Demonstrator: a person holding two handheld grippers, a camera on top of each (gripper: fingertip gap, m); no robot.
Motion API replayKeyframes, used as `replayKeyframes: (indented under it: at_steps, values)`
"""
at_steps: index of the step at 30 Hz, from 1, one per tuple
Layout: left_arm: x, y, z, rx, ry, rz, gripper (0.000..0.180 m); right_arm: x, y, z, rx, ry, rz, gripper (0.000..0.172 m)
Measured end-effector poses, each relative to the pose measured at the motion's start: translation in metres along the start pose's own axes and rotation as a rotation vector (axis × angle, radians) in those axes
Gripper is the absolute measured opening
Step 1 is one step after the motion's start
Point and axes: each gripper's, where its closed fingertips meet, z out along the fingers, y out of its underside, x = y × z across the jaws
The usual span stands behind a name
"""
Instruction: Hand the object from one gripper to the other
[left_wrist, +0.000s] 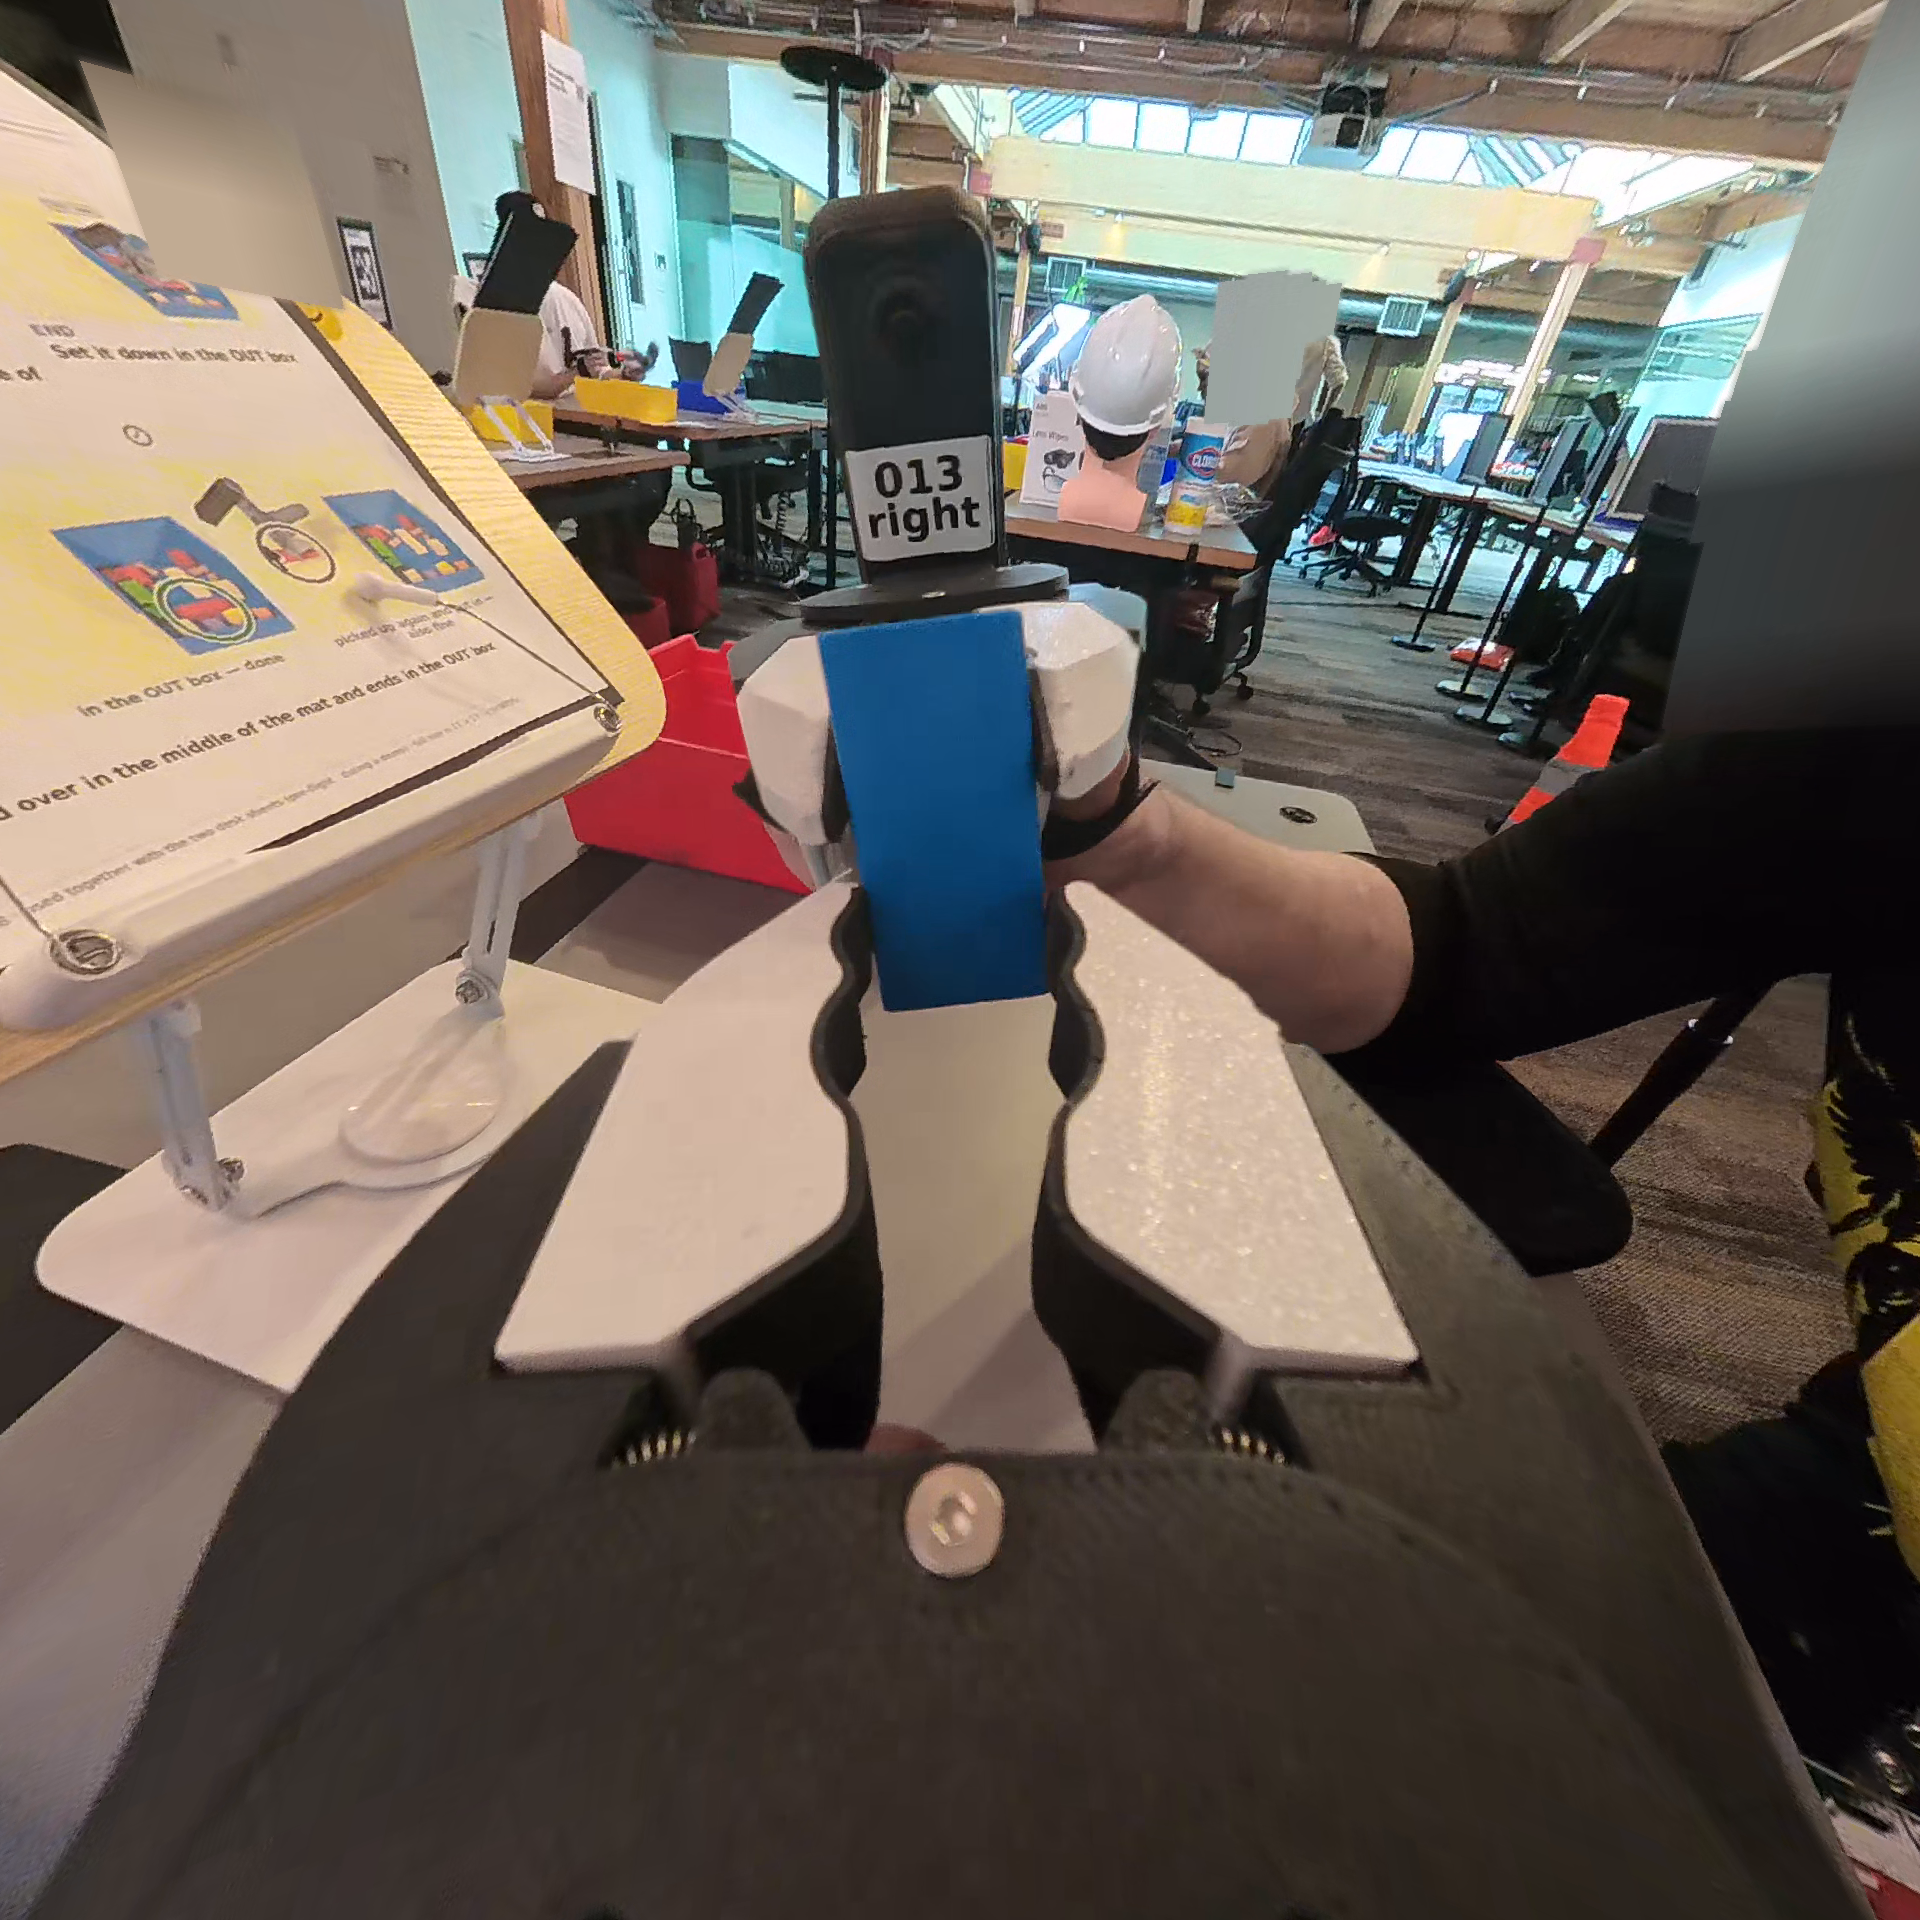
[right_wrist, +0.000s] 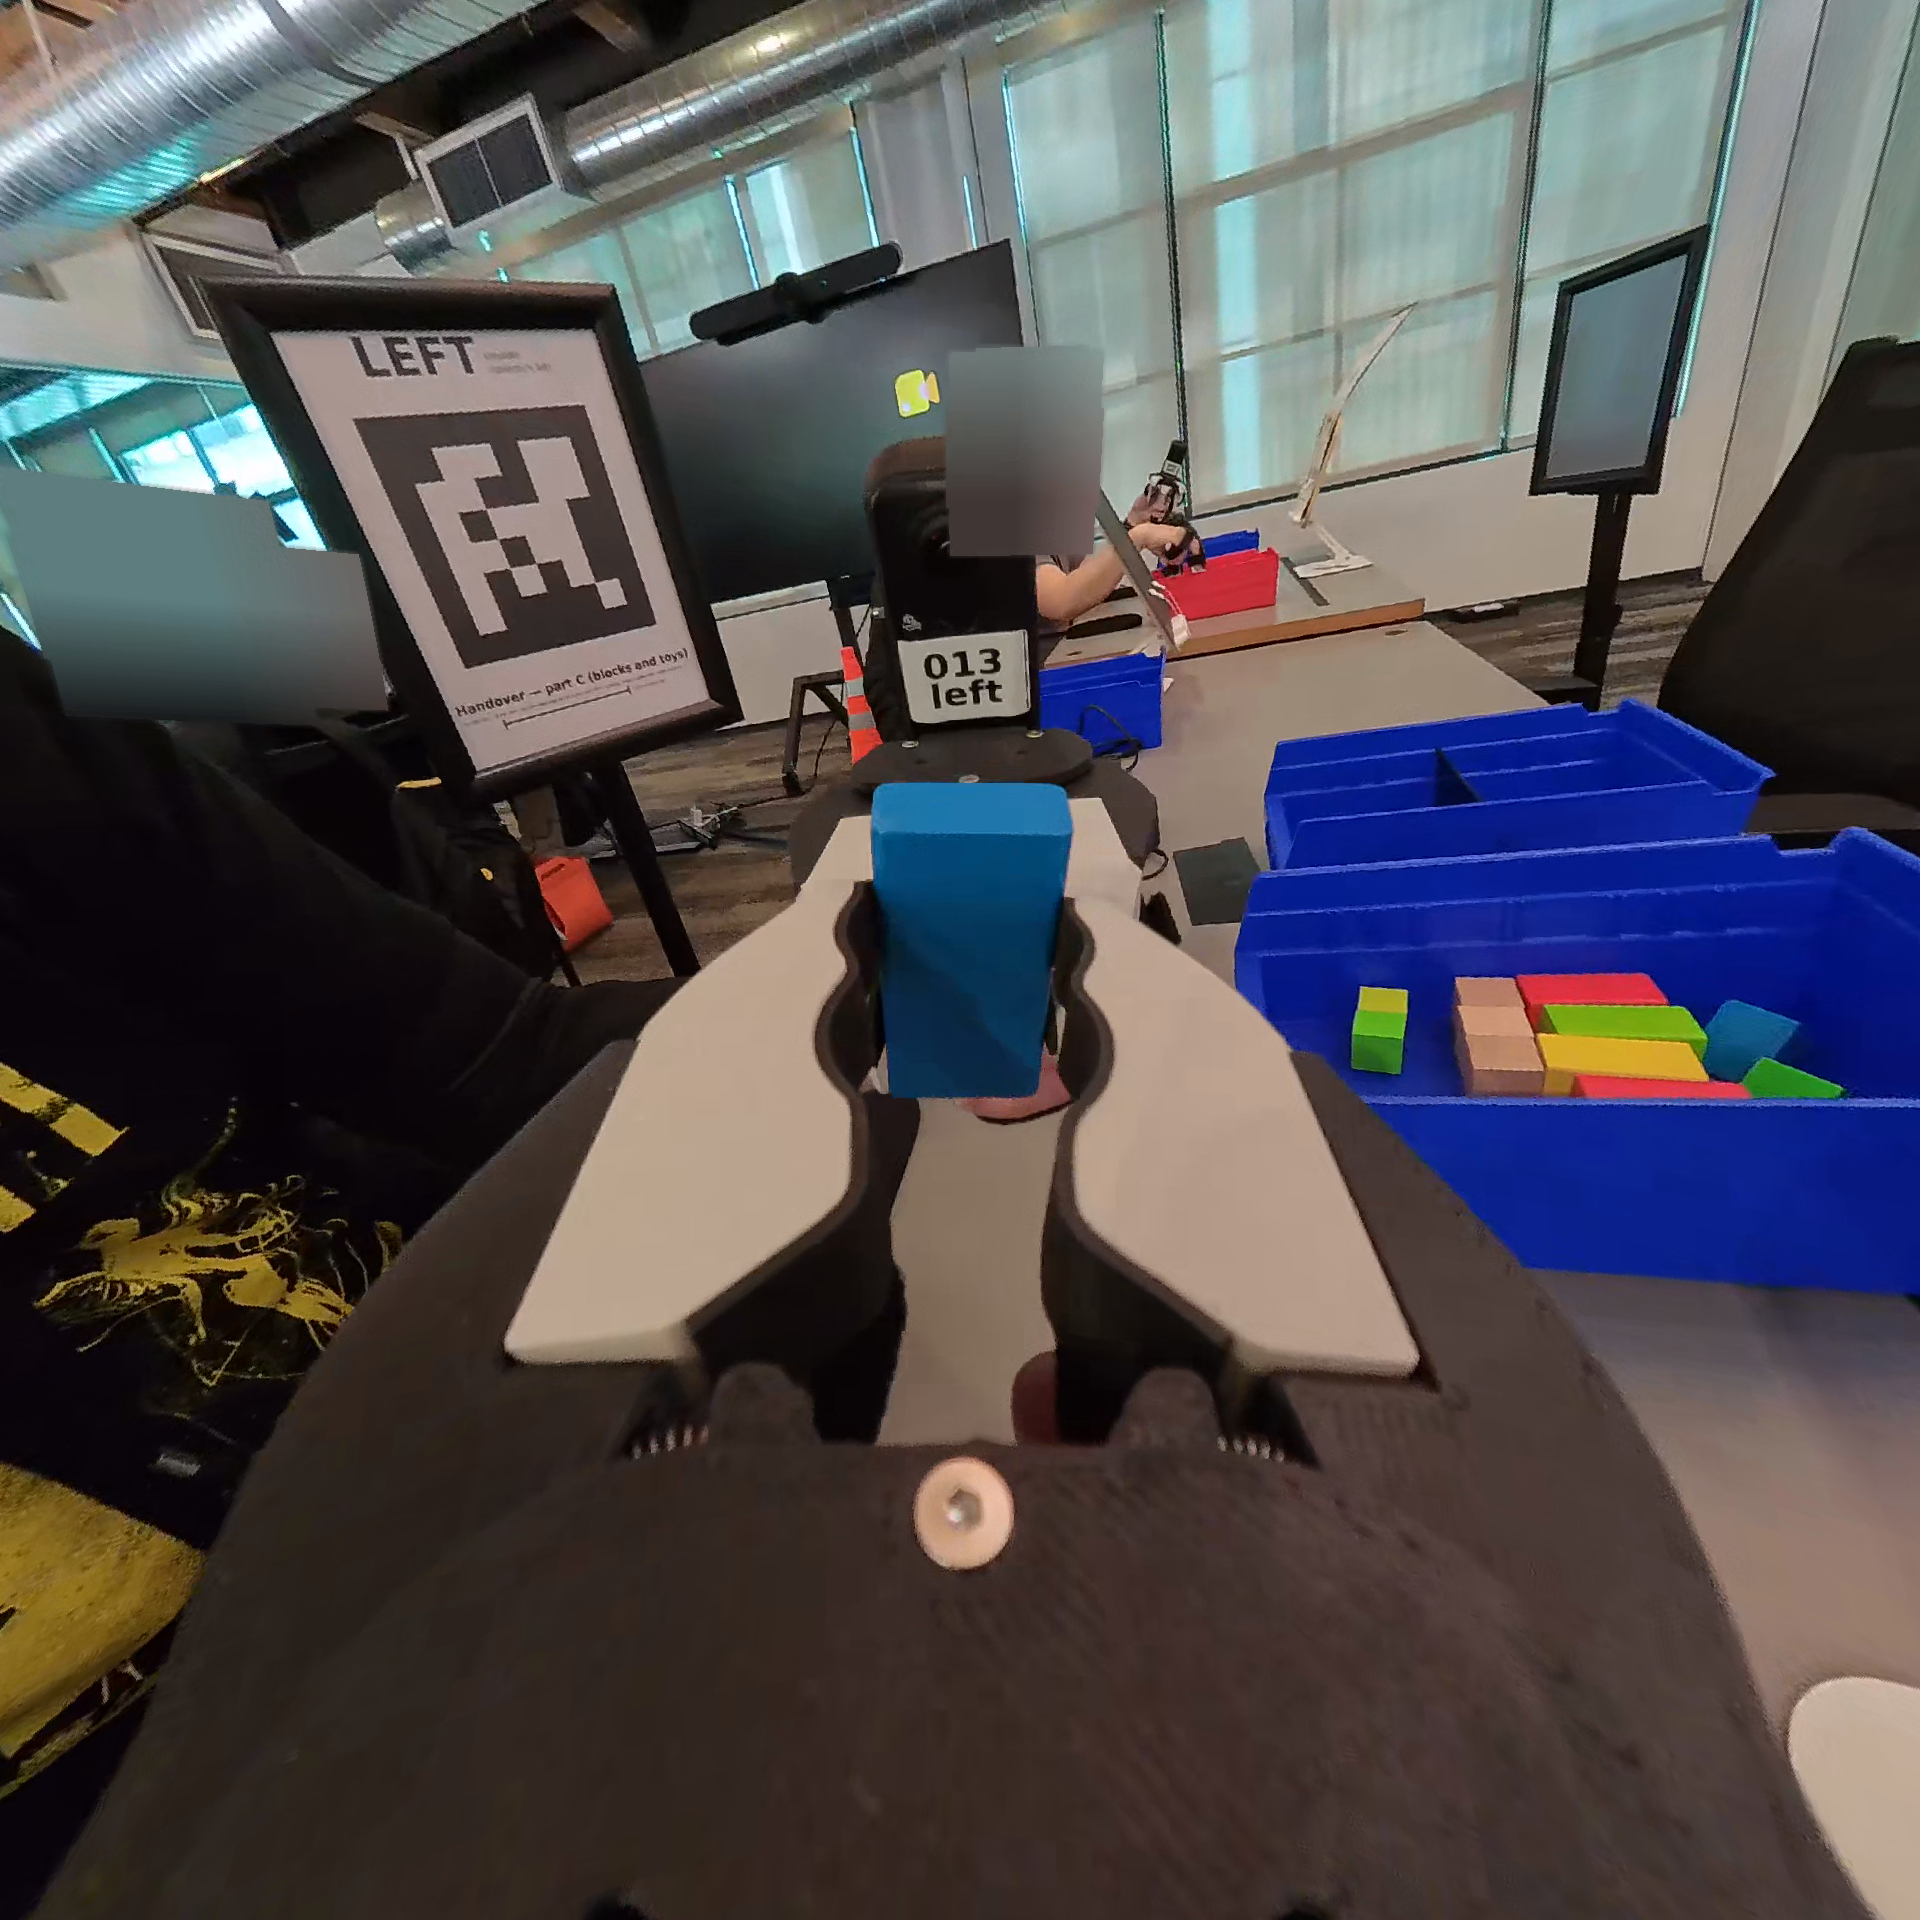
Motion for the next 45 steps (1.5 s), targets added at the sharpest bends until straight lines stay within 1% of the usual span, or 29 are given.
replayKeyframes:
  at_steps: [4,6,7,8,10,11,12,14,15,17,18,20,22,26,29,35,37,40,43,45]
  values:
    - [0.001,-0.007,-0.001,0.058,0.028,-0.038,0.032,-0.001,-0.005,-0.004,-0.015,0.027,-0.008,0.03]
    - [-0.006,-0.009,-0.007,0.085,-0.01,-0.043,0.039,0.004,-0.013,-0.018,-0.069,0.114,-0.041,0.03]
    - [-0.013,-0.005,-0.01,0.073,-0.046,-0.028,0.034,0.009,-0.021,-0.032,-0.096,0.188,-0.063,0.03]
    - [-0.019,0.002,-0.014,0.053,-0.08,-0.012,0.025,0.017,-0.029,-0.053,-0.123,0.28,-0.084,0.03]
    - [-0.034,0.02,-0.021,0.015,-0.154,0.007,0.001,0.037,-0.041,-0.111,-0.2,0.501,-0.096,0.03]
    - [-0.043,0.03,-0.023,-0.002,-0.199,0.008,0.0,0.051,-0.043,-0.148,-0.248,0.64,-0.09,0.03]
    - [-0.047,0.039,-0.025,-0.008,-0.209,-0.005,0.0,0.065,-0.04,-0.19,-0.312,0.788,-0.072,0.03]
    - [-0.055,0.053,-0.025,0.0,-0.225,-0.032,0.0,0.089,-0.018,-0.274,-0.457,1.036,0.021,0.03]
    - [-0.058,0.058,-0.025,0.006,-0.234,-0.038,0.0,0.098,-0.003,-0.312,-0.508,1.125,0.091,0.03]
    - [-0.06,0.065,-0.022,-0.011,-0.24,-0.038,0.0,0.109,0.035,-0.378,-0.616,1.251,0.244,0.03]
    - [-0.062,0.068,-0.021,-0.029,-0.25,-0.027,0.0,0.114,0.053,-0.403,-0.654,1.295,0.301,0.03]
    - [-0.064,0.069,-0.021,-0.038,-0.264,-0.018,0.0,0.122,0.086,-0.438,-0.714,1.344,0.402,0.03]
    - [-0.066,0.073,-0.022,-0.032,-0.269,-0.036,0.0,0.131,0.115,-0.464,-0.779,1.38,0.466,0.03]
    - [-0.073,0.084,-0.022,-0.052,-0.287,-0.059,0.0,0.145,0.156,-0.494,-0.885,1.42,0.546,0.03]
    - [-0.075,0.089,-0.02,-0.065,-0.293,-0.062,0.0,0.152,0.173,-0.505,-0.925,1.429,0.577,0.03]
    - [-0.077,0.097,-0.016,-0.09,-0.292,-0.067,0.0,0.161,0.186,-0.513,-0.924,1.425,0.626,0.031]
    - [-0.077,0.099,-0.016,-0.097,-0.294,-0.066,0.0,0.163,0.186,-0.515,-0.908,1.43,0.634,0.03]
    - [-0.078,0.1,-0.016,-0.1,-0.298,-0.064,0.0,0.163,0.186,-0.516,-0.925,1.43,0.629,0.031]
    - [-0.081,0.09,-0.025,-0.085,-0.331,-0.049,0.0,0.161,0.181,-0.513,-0.931,1.427,0.61,0.043]
    - [-0.086,0.082,-0.036,-0.088,-0.378,-0.048,0.013,0.158,0.175,-0.508,-0.913,1.424,0.593,0.046]
